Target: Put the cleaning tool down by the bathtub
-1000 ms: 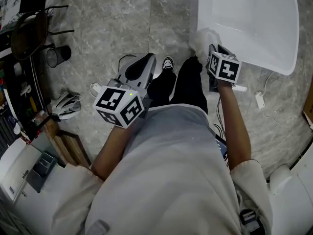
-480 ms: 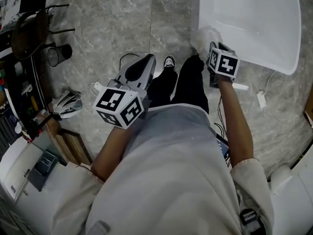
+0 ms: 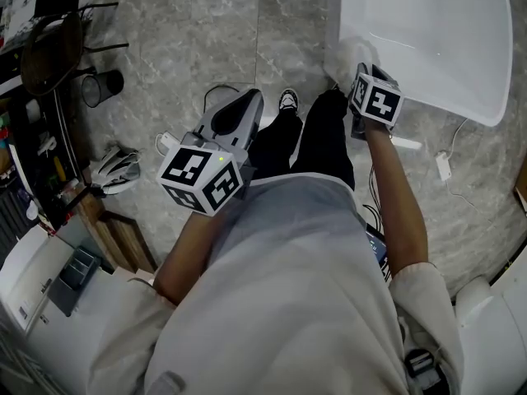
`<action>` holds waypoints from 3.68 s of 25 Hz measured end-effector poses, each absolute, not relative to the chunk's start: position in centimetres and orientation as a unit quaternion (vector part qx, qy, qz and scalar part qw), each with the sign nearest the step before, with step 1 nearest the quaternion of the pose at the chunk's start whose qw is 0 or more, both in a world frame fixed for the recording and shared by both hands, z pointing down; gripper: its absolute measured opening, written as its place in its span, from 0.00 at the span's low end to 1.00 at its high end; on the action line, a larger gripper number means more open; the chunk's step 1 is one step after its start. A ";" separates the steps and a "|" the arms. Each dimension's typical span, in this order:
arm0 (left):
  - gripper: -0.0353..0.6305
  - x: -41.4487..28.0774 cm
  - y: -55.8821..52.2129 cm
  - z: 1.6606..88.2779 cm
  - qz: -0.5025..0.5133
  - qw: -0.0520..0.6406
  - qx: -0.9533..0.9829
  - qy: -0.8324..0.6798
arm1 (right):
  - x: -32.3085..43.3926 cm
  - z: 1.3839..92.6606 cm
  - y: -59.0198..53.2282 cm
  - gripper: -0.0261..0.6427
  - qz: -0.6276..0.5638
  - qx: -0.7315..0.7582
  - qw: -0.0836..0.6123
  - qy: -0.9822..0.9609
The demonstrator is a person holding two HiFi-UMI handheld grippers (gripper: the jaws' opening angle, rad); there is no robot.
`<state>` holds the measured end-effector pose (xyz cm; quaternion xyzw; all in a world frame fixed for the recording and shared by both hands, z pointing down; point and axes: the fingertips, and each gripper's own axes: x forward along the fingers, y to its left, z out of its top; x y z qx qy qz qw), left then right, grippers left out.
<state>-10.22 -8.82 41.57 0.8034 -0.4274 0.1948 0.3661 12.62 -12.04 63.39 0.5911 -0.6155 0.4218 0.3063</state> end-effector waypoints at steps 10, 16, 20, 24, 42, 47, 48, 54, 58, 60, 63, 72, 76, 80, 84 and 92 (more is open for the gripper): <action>0.07 -10.7 -8.6 41.7 0.201 0.366 0.800 -0.431 | 12.6 65.0 -12.7 0.17 0.418 0.600 0.306 -0.610; 0.07 -10.3 -8.6 41.8 0.203 0.369 0.801 -0.426 | 12.8 65.8 -12.7 0.17 0.413 0.598 0.316 -0.610; 0.07 -10.3 -8.6 41.9 0.203 0.370 0.802 -0.424 | 12.7 66.0 -12.4 0.17 0.418 0.595 0.318 -0.609; 0.07 -10.3 -8.7 41.9 0.202 0.369 0.802 -0.424 | 12.7 66.4 -12.2 0.17 0.426 0.589 0.320 -0.608; 0.07 -10.9 -8.9 41.4 0.194 0.366 0.802 -0.430 | 12.4 67.3 -11.6 0.17 0.434 0.572 0.344 -0.605; 0.07 -10.9 -8.9 41.5 0.192 0.366 0.801 -0.433 | 12.2 67.6 -11.3 0.17 0.439 0.561 0.357 -0.604; 0.07 -10.8 -8.7 41.6 0.192 0.367 0.801 -0.431 | 12.3 67.7 -11.2 0.17 0.439 0.560 0.360 -0.603; 0.07 -10.5 -8.5 41.4 0.190 0.369 0.804 -0.425 | 12.2 67.3 -10.6 0.19 0.444 0.556 0.363 -0.602; 0.07 -10.5 -8.4 41.4 0.188 0.369 0.806 -0.423 | 12.2 67.2 -10.4 0.21 0.444 0.554 0.362 -0.604; 0.07 -10.6 -8.4 41.3 0.187 0.368 0.807 -0.423 | 12.2 67.1 -10.3 0.21 0.444 0.554 0.362 -0.604; 0.07 -10.6 -8.3 41.2 0.186 0.367 0.807 -0.423 | 12.2 67.0 -10.3 0.21 0.444 0.555 0.361 -0.604; 0.07 -10.6 -8.2 41.2 0.182 0.368 0.808 -0.422 | 12.4 66.7 -10.0 0.21 0.444 0.559 0.359 -0.602; 0.07 -10.4 -8.3 41.0 0.180 0.367 0.811 -0.419 | 12.5 66.3 -9.9 0.21 0.441 0.561 0.358 -0.603; 0.07 -10.2 -8.2 40.7 0.178 0.365 0.813 -0.416 | 12.6 65.7 -9.7 0.21 0.440 0.563 0.354 -0.604; 0.07 -10.2 -8.0 40.8 0.179 0.364 0.815 -0.414 | 12.5 65.4 -9.4 0.21 0.440 0.564 0.348 -0.606; 0.07 -9.9 -8.0 40.5 0.172 0.364 0.818 -0.409 | 12.5 64.4 -9.1 0.21 0.440 0.568 0.337 -0.608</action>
